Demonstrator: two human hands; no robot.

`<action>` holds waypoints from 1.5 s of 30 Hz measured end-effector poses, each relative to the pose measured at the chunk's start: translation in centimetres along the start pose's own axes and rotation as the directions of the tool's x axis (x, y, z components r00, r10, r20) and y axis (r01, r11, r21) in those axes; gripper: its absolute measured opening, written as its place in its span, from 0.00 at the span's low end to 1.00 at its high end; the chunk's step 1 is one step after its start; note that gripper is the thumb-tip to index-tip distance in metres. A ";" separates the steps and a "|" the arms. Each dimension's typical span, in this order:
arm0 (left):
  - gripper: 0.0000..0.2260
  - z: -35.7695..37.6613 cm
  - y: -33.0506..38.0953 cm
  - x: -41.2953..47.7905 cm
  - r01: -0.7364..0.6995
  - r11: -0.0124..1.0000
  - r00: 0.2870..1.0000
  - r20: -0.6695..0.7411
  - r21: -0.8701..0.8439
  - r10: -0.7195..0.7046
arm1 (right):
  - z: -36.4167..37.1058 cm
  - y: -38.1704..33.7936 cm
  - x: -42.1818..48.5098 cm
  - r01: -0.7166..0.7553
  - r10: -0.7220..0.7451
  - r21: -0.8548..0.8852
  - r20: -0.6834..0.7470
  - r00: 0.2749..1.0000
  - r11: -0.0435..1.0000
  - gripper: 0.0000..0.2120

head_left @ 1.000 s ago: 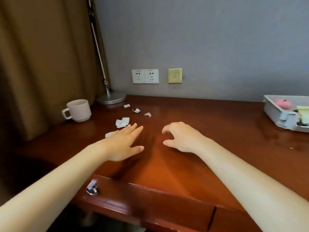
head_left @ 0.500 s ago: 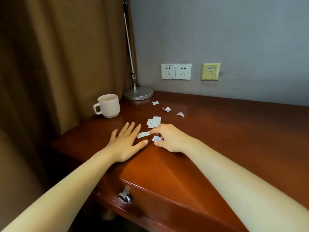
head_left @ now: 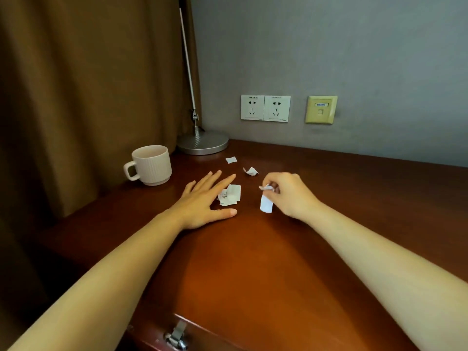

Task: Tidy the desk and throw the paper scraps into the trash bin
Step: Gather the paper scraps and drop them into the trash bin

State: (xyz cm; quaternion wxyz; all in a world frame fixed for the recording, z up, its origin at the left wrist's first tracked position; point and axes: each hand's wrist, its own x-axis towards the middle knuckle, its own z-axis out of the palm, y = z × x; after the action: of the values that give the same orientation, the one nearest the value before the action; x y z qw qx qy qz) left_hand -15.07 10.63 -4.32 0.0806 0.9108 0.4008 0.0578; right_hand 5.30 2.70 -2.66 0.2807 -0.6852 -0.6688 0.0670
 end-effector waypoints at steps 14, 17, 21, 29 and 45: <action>0.22 0.8 0.5 2.5 -0.076 0.982 0.994 -0.094 -0.173 0.060 | 1.1 4.9 3.9 -0.056 0.047 -0.174 -0.056 0.997 0.983 0.18; 0.19 0.9 1.0 2.4 -0.082 0.976 0.983 -0.178 -0.204 0.046 | 1.3 4.9 4.0 -0.022 0.015 -0.176 -0.043 0.999 0.984 0.14; 0.15 1.1 1.0 2.4 -0.069 0.977 0.963 -0.268 -0.200 0.013 | 1.6 4.8 3.8 0.028 -0.036 -0.126 -0.065 0.997 0.992 0.10; 0.22 1.2 0.7 1.5 -0.090 0.939 0.970 -0.244 -0.331 0.007 | 1.4 4.9 2.9 0.035 -0.037 -0.052 -0.041 0.998 0.998 0.16; 0.14 1.0 1.0 0.6 0.019 0.996 0.961 -0.273 -0.090 -0.043 | -0.2 4.0 2.5 0.059 -0.041 -0.109 0.163 0.986 0.992 0.15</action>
State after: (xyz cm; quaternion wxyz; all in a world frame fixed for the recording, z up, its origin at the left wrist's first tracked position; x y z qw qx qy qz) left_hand -13.77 10.25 -5.07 0.0646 0.8832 0.4195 0.1995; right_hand 9.16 5.27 -3.70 0.1881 -0.6753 -0.7090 0.0767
